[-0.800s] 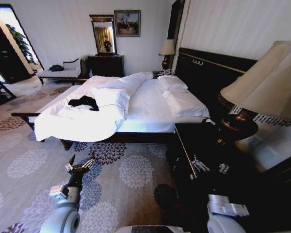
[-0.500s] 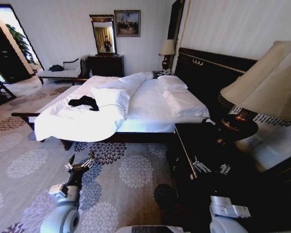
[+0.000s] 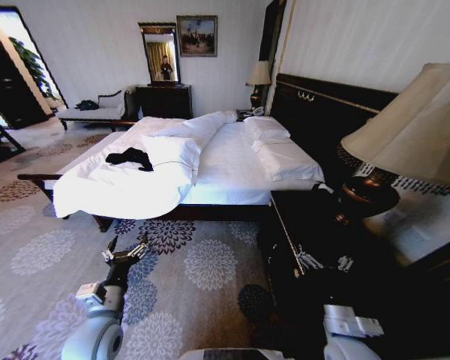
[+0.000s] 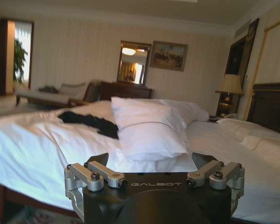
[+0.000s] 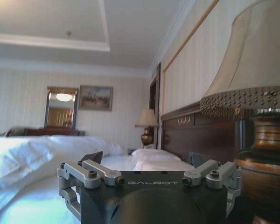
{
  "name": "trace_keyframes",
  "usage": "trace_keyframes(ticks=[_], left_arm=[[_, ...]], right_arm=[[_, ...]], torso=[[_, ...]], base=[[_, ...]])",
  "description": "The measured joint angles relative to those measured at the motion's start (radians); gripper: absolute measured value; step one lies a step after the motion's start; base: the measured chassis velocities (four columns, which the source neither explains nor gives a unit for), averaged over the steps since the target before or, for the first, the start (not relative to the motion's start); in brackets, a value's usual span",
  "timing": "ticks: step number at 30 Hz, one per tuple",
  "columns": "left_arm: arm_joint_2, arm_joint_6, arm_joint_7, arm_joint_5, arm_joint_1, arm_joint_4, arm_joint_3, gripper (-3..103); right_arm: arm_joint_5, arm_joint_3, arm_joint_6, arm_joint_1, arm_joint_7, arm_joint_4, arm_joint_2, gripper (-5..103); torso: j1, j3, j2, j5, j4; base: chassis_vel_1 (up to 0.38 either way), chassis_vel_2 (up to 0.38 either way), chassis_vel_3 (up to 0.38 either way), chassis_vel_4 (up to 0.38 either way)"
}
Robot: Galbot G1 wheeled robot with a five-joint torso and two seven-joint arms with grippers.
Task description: Fold the clothes on the bed.
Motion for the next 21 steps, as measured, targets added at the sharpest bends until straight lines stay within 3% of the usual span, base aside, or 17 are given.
trace_keyframes(ticks=[9, 21], left_arm=[[0.006, 0.003, 0.015, 0.052, -0.004, -0.011, 0.012, 100], [0.003, -0.001, 0.018, 0.053, -0.004, -0.013, 0.024, 100]], right_arm=[[-0.017, 0.018, -0.031, -0.036, -0.062, 0.028, -0.055, 100], [-0.039, 0.009, -0.02, -0.04, -0.056, 0.029, -0.04, 100]], torso=[[0.0, 0.0, 0.0, -0.0001, 0.0], [0.0, 0.0, 0.0, -0.0001, 0.0]], base=[[0.0, 0.0, 0.0, 0.0], [0.0, 0.0, 0.0, 0.0]])
